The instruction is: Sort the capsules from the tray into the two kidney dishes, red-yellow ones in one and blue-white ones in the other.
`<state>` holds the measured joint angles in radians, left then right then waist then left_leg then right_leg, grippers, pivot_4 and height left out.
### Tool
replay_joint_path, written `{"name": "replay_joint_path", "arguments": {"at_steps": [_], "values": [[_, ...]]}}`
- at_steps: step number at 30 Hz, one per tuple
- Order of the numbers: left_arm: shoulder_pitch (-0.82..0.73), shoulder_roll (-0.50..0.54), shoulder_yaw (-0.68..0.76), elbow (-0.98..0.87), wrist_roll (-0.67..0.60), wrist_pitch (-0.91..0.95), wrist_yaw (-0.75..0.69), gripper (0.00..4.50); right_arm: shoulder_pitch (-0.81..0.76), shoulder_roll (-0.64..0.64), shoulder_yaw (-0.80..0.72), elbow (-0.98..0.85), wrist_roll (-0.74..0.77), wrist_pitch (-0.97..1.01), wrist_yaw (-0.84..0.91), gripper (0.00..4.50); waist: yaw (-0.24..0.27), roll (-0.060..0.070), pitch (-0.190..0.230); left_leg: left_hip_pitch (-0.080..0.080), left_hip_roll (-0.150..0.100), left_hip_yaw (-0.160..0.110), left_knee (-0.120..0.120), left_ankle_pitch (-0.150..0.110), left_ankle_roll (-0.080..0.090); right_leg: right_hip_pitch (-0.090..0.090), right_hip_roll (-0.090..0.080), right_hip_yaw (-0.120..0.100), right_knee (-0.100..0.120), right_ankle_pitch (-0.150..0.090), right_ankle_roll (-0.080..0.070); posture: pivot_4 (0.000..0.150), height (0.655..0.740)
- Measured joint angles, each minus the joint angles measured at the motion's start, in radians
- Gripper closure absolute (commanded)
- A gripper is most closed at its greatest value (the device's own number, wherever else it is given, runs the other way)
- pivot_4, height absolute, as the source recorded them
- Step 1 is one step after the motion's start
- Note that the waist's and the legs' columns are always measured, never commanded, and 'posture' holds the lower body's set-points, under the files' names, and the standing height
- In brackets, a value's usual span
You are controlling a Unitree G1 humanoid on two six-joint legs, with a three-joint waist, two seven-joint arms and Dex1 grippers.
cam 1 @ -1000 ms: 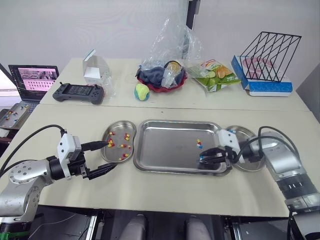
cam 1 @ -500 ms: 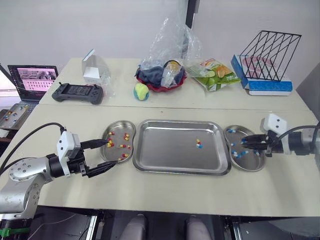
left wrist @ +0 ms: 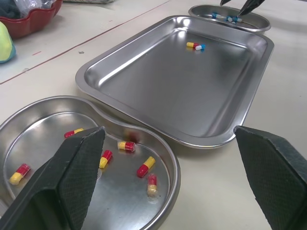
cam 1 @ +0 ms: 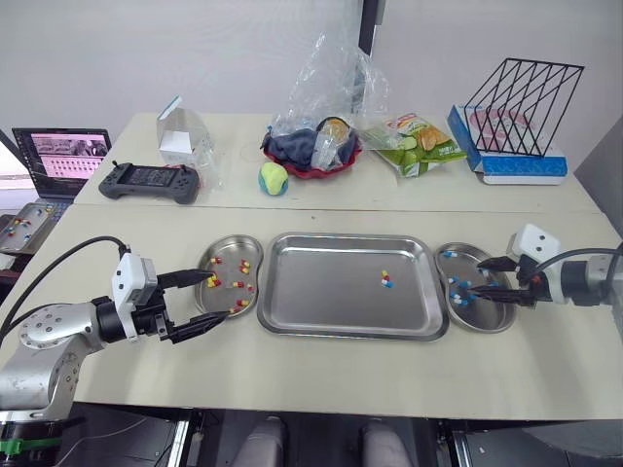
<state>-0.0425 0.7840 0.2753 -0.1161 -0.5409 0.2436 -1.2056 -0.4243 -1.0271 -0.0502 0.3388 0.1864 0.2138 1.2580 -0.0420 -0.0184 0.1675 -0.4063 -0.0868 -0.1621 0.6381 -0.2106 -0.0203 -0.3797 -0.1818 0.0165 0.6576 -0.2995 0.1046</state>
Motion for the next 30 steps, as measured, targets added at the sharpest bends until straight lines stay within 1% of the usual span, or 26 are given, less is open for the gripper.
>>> {"name": "replay_joint_path", "arguments": {"at_steps": [1,3,7,9,14,22,30], "values": [[-0.001,0.000,-0.002,0.004,0.002,-0.004,-0.004,0.00,0.011,-0.006,-0.017,-0.010,0.017,0.012,0.002,0.02,0.001,0.000,0.000,0.000,0.000,0.000,0.000,0.000,0.000,0.000,0.000,0.000,0.000,0.000,0.000,0.150,0.7391],[-0.002,0.000,-0.003,0.014,0.003,-0.009,-0.008,0.00,0.025,-0.012,-0.054,-0.034,0.049,0.038,0.006,0.02,0.001,0.000,0.000,0.000,0.000,0.000,0.000,0.000,0.000,0.000,0.000,0.000,0.000,0.000,0.000,0.150,0.7391],[-0.024,0.016,-0.001,0.057,0.005,-0.029,-0.024,0.00,0.100,-0.024,-0.186,-0.068,0.116,0.062,-0.006,0.02,0.005,0.000,0.000,0.000,0.000,0.000,0.000,0.000,0.000,0.000,0.000,0.000,0.000,0.000,0.000,0.150,0.7391],[-0.019,0.041,0.033,0.120,0.010,-0.055,-0.034,0.00,0.160,-0.024,-0.289,-0.052,0.147,0.056,-0.034,0.02,0.006,0.000,0.000,0.000,0.000,0.000,0.000,0.000,0.000,0.000,0.000,0.000,0.000,0.000,0.000,0.150,0.7391],[-0.009,0.054,0.122,0.234,0.010,-0.102,-0.039,0.00,0.245,-0.003,-0.434,0.043,0.154,-0.011,-0.095,0.02,0.001,0.000,0.000,0.001,0.000,0.000,0.000,0.000,0.000,0.001,0.000,0.000,0.000,0.000,0.000,0.150,0.7391],[0.018,0.036,0.181,0.433,0.065,-0.257,0.006,0.00,0.273,0.092,-0.494,0.224,0.162,-0.147,-0.205,0.02,-0.004,0.000,0.000,0.002,0.000,0.001,-0.001,0.000,0.000,0.001,0.000,0.001,0.001,0.000,0.000,0.150,0.7391],[0.029,0.031,0.191,0.447,0.066,-0.290,0.027,0.00,0.277,0.102,-0.510,0.314,0.168,-0.227,-0.240,0.02,-0.003,0.000,0.000,0.003,0.000,0.001,-0.001,0.000,0.000,0.003,0.000,0.001,0.001,0.000,0.000,0.150,0.7391]]}}
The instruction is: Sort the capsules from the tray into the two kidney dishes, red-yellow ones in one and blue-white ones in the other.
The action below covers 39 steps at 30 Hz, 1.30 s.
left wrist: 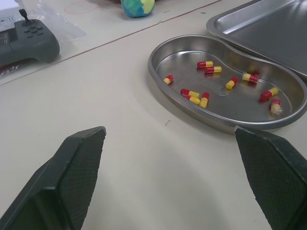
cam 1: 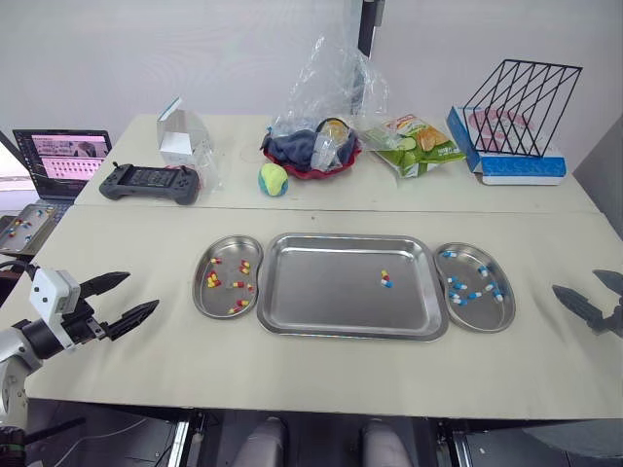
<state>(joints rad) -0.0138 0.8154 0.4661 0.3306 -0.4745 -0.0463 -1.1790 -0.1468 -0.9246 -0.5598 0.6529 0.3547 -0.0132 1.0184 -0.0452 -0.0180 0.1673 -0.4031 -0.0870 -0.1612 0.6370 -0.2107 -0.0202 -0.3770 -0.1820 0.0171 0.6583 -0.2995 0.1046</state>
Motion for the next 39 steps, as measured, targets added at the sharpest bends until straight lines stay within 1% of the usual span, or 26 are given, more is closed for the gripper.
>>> {"name": "replay_joint_path", "arguments": {"at_steps": [11,18,24,28,33,36,38,39], "values": [[-0.018,-0.001,0.000,0.014,0.000,0.001,0.009,0.00,-0.001,0.000,0.000,0.006,0.013,-0.002,-0.002,0.02,0.000,0.000,0.000,0.002,0.000,0.000,0.000,0.000,0.000,0.003,0.000,0.000,0.000,0.000,0.000,0.150,0.7391],[-0.033,0.002,0.000,0.020,-0.001,0.008,-0.012,0.00,0.001,0.004,0.000,-0.006,0.022,0.010,-0.018,0.02,0.000,0.000,0.000,0.004,0.000,0.000,-0.001,0.000,0.000,0.005,0.000,0.000,-0.001,0.000,0.000,0.150,0.7391],[-0.068,0.057,0.000,0.043,-0.005,0.036,-0.062,0.00,0.012,0.013,0.001,-0.045,0.025,0.045,-0.020,0.02,0.000,0.000,0.000,0.004,0.000,0.000,-0.001,0.000,0.000,0.005,0.000,0.000,-0.001,0.000,0.000,0.150,0.7391],[-0.102,0.088,-0.010,0.032,-0.038,0.098,-0.119,0.00,0.058,0.013,-0.002,-0.136,0.052,0.093,-0.021,0.02,0.001,0.000,0.000,0.004,0.000,-0.001,-0.001,0.000,0.000,0.005,0.000,0.000,-0.001,0.000,0.000,0.150,0.7391],[-0.145,0.099,-0.053,-0.033,-0.061,0.177,-0.170,0.00,0.130,0.022,-0.007,-0.290,0.089,0.166,-0.022,0.02,0.000,0.000,0.000,0.004,0.000,-0.001,-0.001,0.000,0.000,0.005,0.000,0.000,-0.001,0.000,0.000,0.150,0.7391],[-0.191,0.102,-0.092,-0.074,-0.080,0.242,-0.203,0.00,0.204,0.051,-0.017,-0.441,0.141,0.250,-0.025,0.02,0.003,0.000,0.000,0.004,0.000,-0.001,-0.001,0.000,0.000,0.005,0.000,-0.001,0.000,0.000,0.000,0.150,0.7391],[-0.236,0.102,-0.132,-0.110,-0.080,0.271,-0.222,0.00,0.286,0.054,-0.009,-0.618,0.176,0.329,-0.027,0.02,0.005,0.001,0.000,0.004,0.000,-0.001,0.000,0.000,0.000,0.005,0.000,-0.001,0.000,0.000,0.000,0.150,0.7391],[-0.247,0.100,-0.139,-0.125,-0.081,0.275,-0.224,0.00,0.290,0.054,0.001,-0.666,0.182,0.350,-0.027,0.02,0.005,0.000,0.000,0.004,0.000,-0.001,0.000,0.000,0.000,0.005,0.000,-0.001,0.000,0.000,0.000,0.150,0.7391]]}}
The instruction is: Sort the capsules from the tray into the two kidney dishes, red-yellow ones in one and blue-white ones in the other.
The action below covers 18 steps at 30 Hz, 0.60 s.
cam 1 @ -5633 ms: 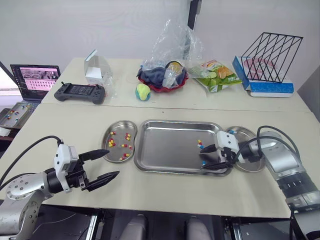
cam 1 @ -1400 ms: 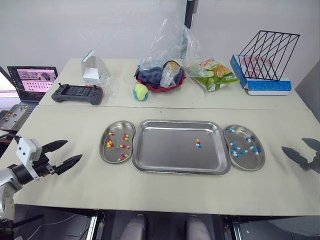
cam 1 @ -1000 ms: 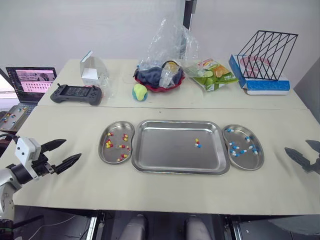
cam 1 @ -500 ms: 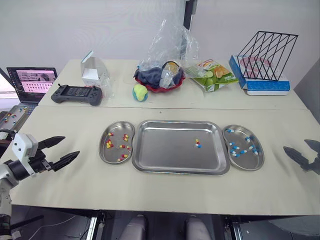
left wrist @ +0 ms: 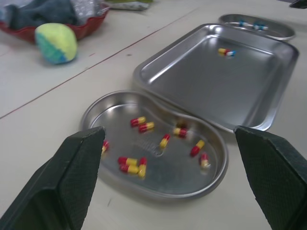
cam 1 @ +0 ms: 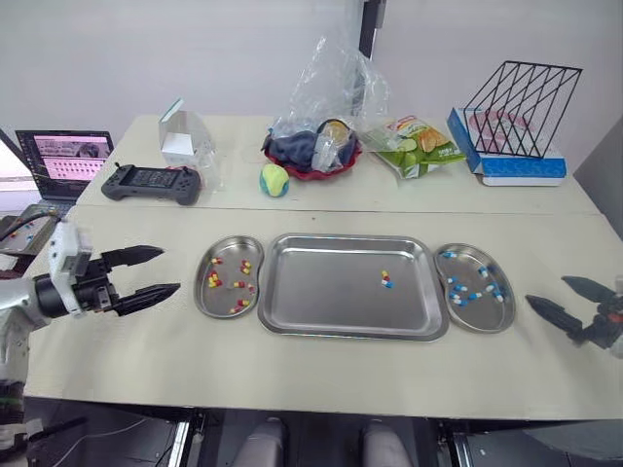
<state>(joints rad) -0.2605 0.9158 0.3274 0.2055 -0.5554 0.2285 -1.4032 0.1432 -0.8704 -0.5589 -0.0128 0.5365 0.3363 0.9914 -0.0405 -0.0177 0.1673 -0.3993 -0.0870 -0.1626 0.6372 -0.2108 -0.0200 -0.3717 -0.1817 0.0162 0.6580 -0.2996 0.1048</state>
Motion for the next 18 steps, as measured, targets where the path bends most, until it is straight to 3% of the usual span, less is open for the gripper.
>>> {"name": "replay_joint_path", "arguments": {"at_steps": [6,13,17,18], "values": [[0.008,-0.040,-0.051,-0.197,-0.035,0.061,0.032,0.00,-0.094,-0.024,0.170,-0.236,0.014,0.136,-0.043,0.02,-0.007,0.000,0.000,0.000,0.001,0.000,0.000,0.000,0.000,0.000,0.001,0.000,0.000,0.000,0.000,0.150,0.7391],[0.060,-0.045,-0.067,-0.249,-0.035,0.077,0.048,0.00,-0.358,0.035,0.447,-0.196,-0.065,0.201,-0.081,0.02,-0.001,-0.001,0.000,-0.001,0.001,0.000,0.000,0.000,0.000,-0.001,0.000,0.000,-0.001,0.000,0.000,0.150,0.7391],[0.095,-0.045,-0.053,-0.261,-0.035,0.075,0.056,0.00,-0.421,0.076,0.549,-0.124,-0.134,0.189,-0.084,0.02,0.004,-0.001,0.000,-0.003,0.000,-0.002,0.001,0.000,0.000,-0.002,0.000,-0.001,-0.001,0.000,0.000,0.150,0.7391],[0.108,-0.045,-0.045,-0.262,-0.035,0.075,0.058,0.00,-0.430,0.085,0.567,-0.105,-0.148,0.187,-0.085,0.26,0.003,-0.001,0.000,-0.003,0.000,-0.002,0.001,0.000,0.000,-0.002,0.000,0.000,-0.001,0.000,0.000,0.150,0.7391]]}}
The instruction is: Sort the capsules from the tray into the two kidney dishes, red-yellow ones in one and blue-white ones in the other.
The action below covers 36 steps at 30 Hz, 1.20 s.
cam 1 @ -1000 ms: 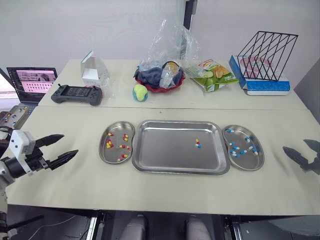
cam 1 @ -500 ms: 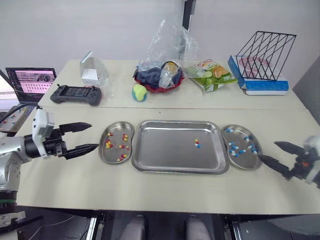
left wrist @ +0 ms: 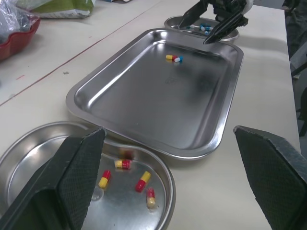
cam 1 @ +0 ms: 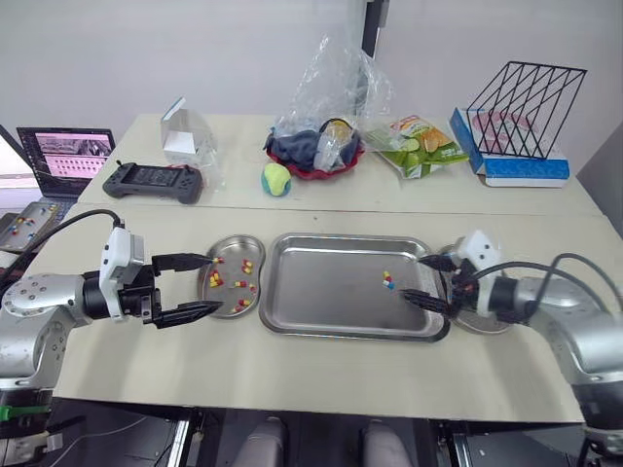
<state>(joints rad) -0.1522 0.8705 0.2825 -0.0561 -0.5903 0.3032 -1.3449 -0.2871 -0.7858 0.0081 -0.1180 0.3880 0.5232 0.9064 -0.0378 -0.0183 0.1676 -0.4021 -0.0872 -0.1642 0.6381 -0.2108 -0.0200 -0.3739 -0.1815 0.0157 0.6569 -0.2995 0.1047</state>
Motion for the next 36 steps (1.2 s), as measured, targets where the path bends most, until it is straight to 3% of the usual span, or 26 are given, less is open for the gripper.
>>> {"name": "replay_joint_path", "arguments": {"at_steps": [6,17,22,36], "values": [[0.040,0.000,0.035,-0.016,0.000,-0.001,0.009,0.00,-0.011,0.035,0.050,0.048,-0.055,-0.009,-0.004,2.16,-0.002,0.000,0.000,-0.002,0.000,0.000,0.000,0.000,0.000,-0.002,0.000,0.000,0.001,0.000,0.000,0.150,0.7391],[0.052,0.000,0.050,-0.065,0.000,-0.001,0.042,0.00,-0.051,0.095,0.064,0.091,-0.133,-0.053,-0.032,2.16,-0.005,0.000,0.000,-0.002,0.000,0.000,0.000,0.000,0.000,-0.003,0.000,0.000,0.002,0.000,0.000,0.150,0.7391],[0.043,-0.023,0.051,-0.064,-0.001,-0.001,0.081,0.00,-0.070,0.117,0.064,0.110,-0.143,-0.055,-0.035,3.68,-0.005,-0.001,0.000,-0.002,0.000,0.000,0.000,0.000,0.000,-0.003,0.000,0.000,0.002,0.000,0.000,0.150,0.7391],[0.053,-0.024,0.052,-0.064,-0.001,-0.019,0.089,0.00,-0.058,0.116,0.107,0.056,-0.172,-0.022,-0.022,3.68,-0.004,-0.001,0.000,-0.003,0.000,0.000,0.000,0.000,-0.001,-0.005,0.000,0.001,0.003,0.000,0.000,0.150,0.7391]]}}
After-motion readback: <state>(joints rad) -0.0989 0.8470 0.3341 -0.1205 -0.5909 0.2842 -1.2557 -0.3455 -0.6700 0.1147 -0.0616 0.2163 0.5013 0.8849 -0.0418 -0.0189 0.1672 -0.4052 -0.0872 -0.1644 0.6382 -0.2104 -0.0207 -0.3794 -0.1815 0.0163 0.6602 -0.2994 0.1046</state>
